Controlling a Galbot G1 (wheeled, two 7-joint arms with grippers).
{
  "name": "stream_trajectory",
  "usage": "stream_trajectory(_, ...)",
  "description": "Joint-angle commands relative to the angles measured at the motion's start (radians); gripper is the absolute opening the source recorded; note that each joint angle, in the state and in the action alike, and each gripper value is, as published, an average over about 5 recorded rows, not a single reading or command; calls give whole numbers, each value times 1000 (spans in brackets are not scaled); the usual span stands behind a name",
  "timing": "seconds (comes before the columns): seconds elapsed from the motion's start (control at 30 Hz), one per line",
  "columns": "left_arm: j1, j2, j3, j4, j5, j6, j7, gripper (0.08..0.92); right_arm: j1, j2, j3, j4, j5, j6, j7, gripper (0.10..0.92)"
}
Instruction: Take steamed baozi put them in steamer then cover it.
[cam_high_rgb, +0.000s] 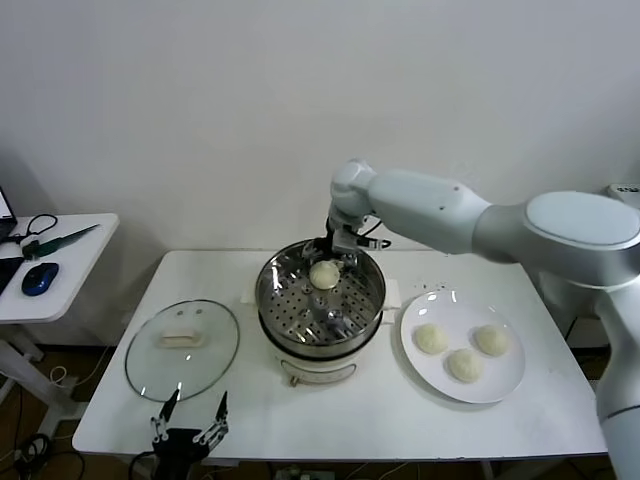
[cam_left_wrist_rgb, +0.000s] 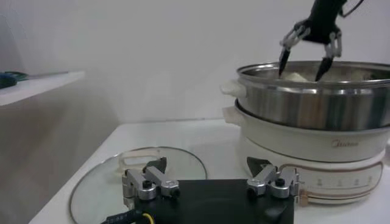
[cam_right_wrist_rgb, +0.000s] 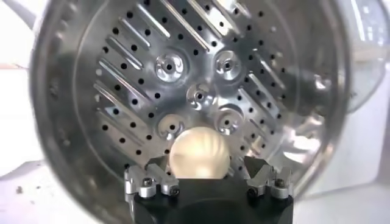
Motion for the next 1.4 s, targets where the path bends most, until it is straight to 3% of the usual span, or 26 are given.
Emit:
stream_trajectory(0.03, 2, -2, 2, -6, 4, 1, 1, 823, 350, -211, -319, 194, 624, -336, -155, 823)
stream_trajectory(0.23, -2, 1, 0, -11, -3, 1, 1, 823, 431, -481, -477, 405, 733, -692, -42, 823)
stream_trajectory(0.53, -18, 0, 3, 0, -7, 3, 1, 823, 205, -711, -413, 528, 555, -854, 80, 823)
stream_trajectory(0.93, -16, -2, 0, 20, -4, 1, 0, 823, -236, -645, -65, 352, 427, -901, 136, 823)
stream_trajectory(1.4, -17, -7, -1, 34, 1, 0, 1, 823, -374, -517, 48, 228, 386, -904, 168, 823)
